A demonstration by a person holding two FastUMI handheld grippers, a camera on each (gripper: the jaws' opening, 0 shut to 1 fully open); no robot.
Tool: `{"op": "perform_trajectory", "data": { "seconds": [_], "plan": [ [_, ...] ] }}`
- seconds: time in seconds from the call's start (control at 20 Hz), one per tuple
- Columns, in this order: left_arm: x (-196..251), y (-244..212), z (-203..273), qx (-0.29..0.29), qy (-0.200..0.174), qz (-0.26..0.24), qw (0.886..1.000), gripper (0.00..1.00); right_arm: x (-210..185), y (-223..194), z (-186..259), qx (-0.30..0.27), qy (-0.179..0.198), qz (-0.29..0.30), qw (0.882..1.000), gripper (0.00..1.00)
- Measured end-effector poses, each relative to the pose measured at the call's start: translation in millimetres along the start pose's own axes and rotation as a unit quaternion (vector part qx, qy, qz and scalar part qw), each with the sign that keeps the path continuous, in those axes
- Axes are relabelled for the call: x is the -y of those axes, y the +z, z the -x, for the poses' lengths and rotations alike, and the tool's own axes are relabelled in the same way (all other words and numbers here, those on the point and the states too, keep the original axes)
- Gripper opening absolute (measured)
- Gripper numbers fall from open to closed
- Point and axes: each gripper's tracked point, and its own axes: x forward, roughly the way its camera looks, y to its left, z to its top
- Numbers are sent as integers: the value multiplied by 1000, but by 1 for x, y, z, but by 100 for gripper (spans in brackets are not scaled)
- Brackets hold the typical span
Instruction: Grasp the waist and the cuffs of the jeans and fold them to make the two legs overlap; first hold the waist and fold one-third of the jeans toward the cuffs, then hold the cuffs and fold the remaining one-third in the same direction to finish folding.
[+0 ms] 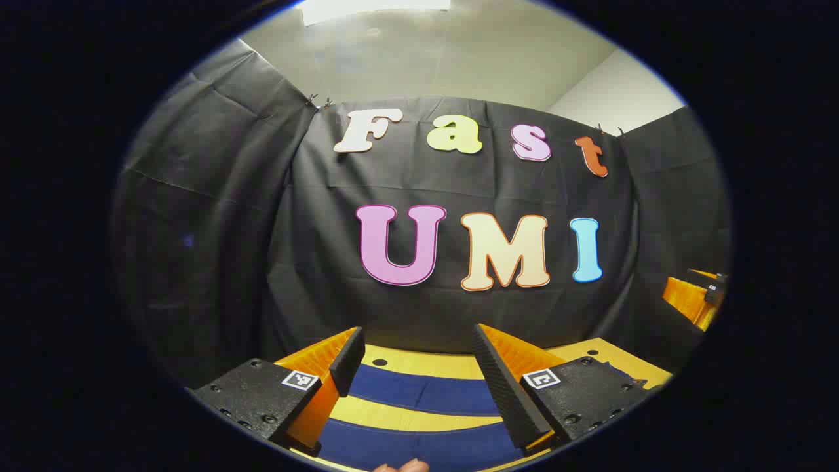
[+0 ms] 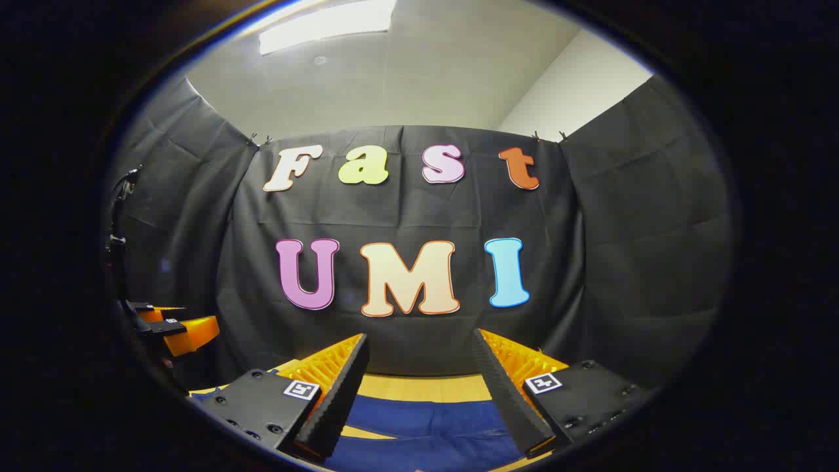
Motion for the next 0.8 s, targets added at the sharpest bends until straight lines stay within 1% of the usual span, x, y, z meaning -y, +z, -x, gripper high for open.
{"op": "perform_trajectory", "data": {
  "seconds": [0.2, 0.4, 0.55, 0.65, 0.7, 0.75, 0.8],
  "plan": [
    [-5, 1, 1, 2, 4, -1, 1000, 98, -5, 2, -2, 8, 4, 12, 1000, 98],
    [-7, 0, 4, 0, 7, -4, 1000, 98, -9, 0, -3, 6, 12, 15, 1000, 95],
    [-6, 0, 5, -2, 8, -9, 1000, 98, -10, -4, -1, 4, 15, 17, 1000, 99],
    [-7, 3, 7, 1, 11, -12, 1000, 97, -11, -4, 0, 5, 18, 15, 1000, 98],
    [-6, 3, 8, 3, 10, -14, 1000, 98, -11, -2, 1, 7, 18, 15, 1000, 98],
    [-5, 3, 10, 5, 5, -16, 1000, 97, -10, -2, 2, 7, 19, 15, 1000, 97],
    [-6, 1, 12, 3, 2, -21, 1000, 99, -10, -2, 3, 7, 20, 14, 1000, 98]
  ]
}}
